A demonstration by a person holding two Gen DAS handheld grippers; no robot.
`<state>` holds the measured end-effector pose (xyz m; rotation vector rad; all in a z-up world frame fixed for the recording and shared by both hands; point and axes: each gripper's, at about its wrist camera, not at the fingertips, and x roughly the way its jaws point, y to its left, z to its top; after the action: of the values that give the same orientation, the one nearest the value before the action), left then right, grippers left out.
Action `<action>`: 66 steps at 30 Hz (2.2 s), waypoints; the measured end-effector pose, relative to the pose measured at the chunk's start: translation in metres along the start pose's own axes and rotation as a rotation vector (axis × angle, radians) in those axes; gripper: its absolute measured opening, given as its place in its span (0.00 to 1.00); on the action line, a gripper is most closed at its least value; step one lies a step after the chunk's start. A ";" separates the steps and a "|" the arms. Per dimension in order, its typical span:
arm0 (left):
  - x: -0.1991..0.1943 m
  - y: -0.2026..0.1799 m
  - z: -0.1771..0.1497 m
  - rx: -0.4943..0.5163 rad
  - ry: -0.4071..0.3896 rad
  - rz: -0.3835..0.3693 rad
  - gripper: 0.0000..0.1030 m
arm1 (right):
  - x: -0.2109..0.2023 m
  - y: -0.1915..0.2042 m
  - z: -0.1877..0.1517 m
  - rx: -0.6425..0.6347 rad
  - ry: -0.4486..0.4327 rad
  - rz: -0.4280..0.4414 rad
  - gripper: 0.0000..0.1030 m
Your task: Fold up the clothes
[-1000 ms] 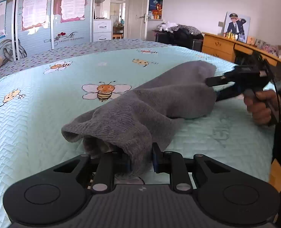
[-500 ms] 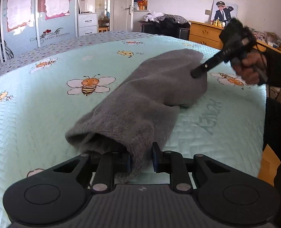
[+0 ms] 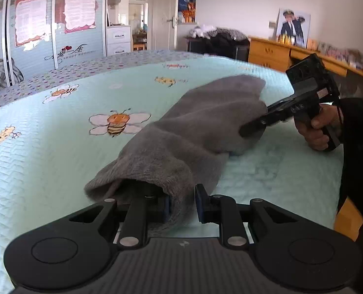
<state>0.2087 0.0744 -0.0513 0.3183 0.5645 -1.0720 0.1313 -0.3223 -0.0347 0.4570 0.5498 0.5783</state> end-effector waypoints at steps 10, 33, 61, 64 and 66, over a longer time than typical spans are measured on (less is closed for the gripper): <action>0.018 -0.007 -0.021 0.033 0.085 0.020 0.21 | -0.009 -0.007 0.000 -0.057 0.082 -0.060 0.06; 0.016 -0.026 -0.014 0.124 0.136 0.031 0.21 | -0.021 0.024 0.047 -0.429 0.283 -0.099 0.05; -0.010 -0.105 0.006 -0.260 -0.267 0.079 0.48 | -0.062 -0.038 -0.038 0.363 -0.252 0.105 0.93; -0.017 -0.086 0.019 -0.341 -0.366 0.132 0.64 | -0.060 -0.041 -0.037 0.381 -0.256 0.109 0.93; -0.009 -0.070 0.012 -0.445 -0.359 0.126 0.61 | -0.061 -0.052 -0.043 0.442 -0.269 0.105 0.93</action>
<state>0.1461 0.0434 -0.0343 -0.2236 0.4372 -0.8283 0.0825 -0.3883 -0.0740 0.9723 0.3948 0.4838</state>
